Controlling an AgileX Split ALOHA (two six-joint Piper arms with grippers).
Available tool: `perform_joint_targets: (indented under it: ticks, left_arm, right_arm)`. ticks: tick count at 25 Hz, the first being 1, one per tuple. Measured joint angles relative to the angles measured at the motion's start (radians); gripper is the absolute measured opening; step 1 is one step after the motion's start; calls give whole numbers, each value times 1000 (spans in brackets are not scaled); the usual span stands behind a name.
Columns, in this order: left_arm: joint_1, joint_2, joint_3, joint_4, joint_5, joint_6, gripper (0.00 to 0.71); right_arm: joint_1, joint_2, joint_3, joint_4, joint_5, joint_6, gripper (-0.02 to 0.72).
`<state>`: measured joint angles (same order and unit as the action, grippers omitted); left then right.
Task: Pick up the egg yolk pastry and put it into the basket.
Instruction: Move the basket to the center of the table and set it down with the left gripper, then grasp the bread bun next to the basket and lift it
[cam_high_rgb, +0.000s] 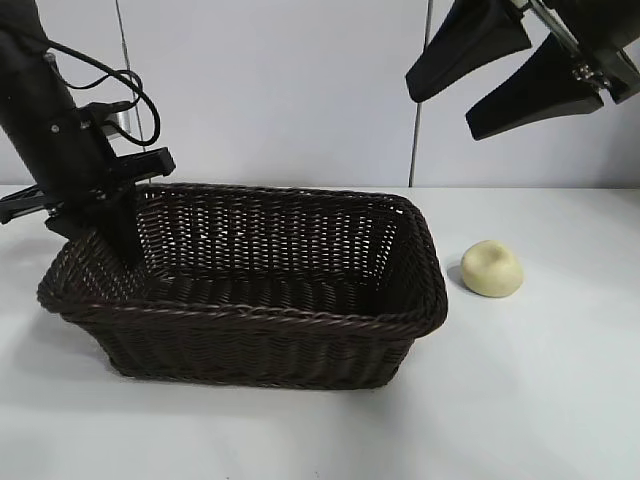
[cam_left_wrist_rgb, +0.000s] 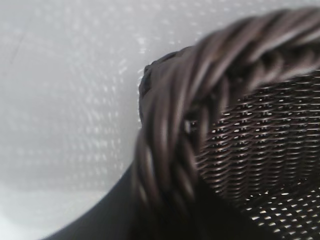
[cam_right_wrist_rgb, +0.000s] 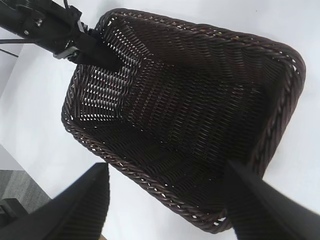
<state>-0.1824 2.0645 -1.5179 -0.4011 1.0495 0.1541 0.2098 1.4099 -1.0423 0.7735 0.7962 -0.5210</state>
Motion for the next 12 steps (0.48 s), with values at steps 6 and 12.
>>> perform_joint_targets:
  ticks: [6, 12]
  left_arm:
    - [0, -121, -1, 56, 37, 0, 538]
    - [1, -219, -1, 186, 75, -15, 539]
  right_arm:
    - [0, 0, 0, 0, 0, 0, 477]
    - [0, 0, 0, 0, 0, 0, 477]
